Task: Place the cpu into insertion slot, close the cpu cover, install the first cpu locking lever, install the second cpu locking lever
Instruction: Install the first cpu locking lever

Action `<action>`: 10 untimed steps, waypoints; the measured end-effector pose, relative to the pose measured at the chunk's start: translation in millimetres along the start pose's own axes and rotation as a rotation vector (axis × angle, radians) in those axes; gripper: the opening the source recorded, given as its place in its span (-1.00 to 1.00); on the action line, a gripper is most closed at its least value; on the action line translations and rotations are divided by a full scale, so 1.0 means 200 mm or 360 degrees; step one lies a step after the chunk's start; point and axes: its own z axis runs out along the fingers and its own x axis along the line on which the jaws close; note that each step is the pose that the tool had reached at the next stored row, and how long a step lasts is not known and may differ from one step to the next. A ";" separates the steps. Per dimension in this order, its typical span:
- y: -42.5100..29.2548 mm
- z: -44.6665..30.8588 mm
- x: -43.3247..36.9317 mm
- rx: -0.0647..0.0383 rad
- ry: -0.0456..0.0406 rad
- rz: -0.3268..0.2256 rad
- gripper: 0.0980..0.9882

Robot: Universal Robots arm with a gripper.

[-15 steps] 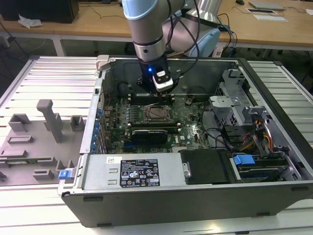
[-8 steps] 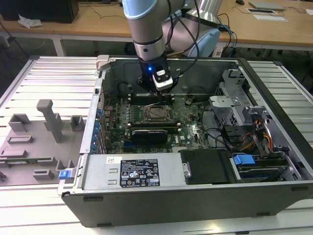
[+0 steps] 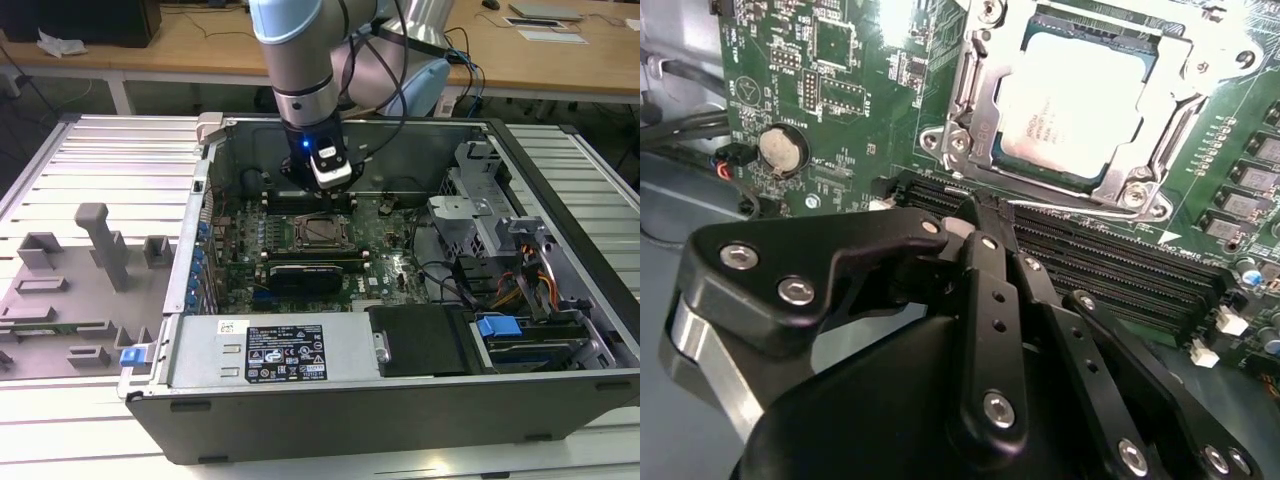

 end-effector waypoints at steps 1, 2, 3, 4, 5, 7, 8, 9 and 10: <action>-0.001 0.010 0.001 0.0003 -0.0002 0.0013 -0.98; -0.002 0.016 0.001 0.0004 -0.0002 0.0019 -0.98; -0.003 0.023 0.000 0.0006 -0.0004 0.0027 -0.98; -0.004 0.029 -0.002 0.0007 -0.0004 0.0032 -0.98; -0.004 0.033 -0.003 0.0008 -0.0005 0.0036 -0.98; -0.004 0.046 -0.009 0.0010 -0.0007 0.0049 -0.98; -0.004 0.048 -0.010 0.0012 -0.0007 0.0053 -0.98; -0.004 0.048 -0.010 0.0012 -0.0007 0.0053 -0.98; -0.004 0.048 -0.010 0.0012 -0.0007 0.0053 -0.98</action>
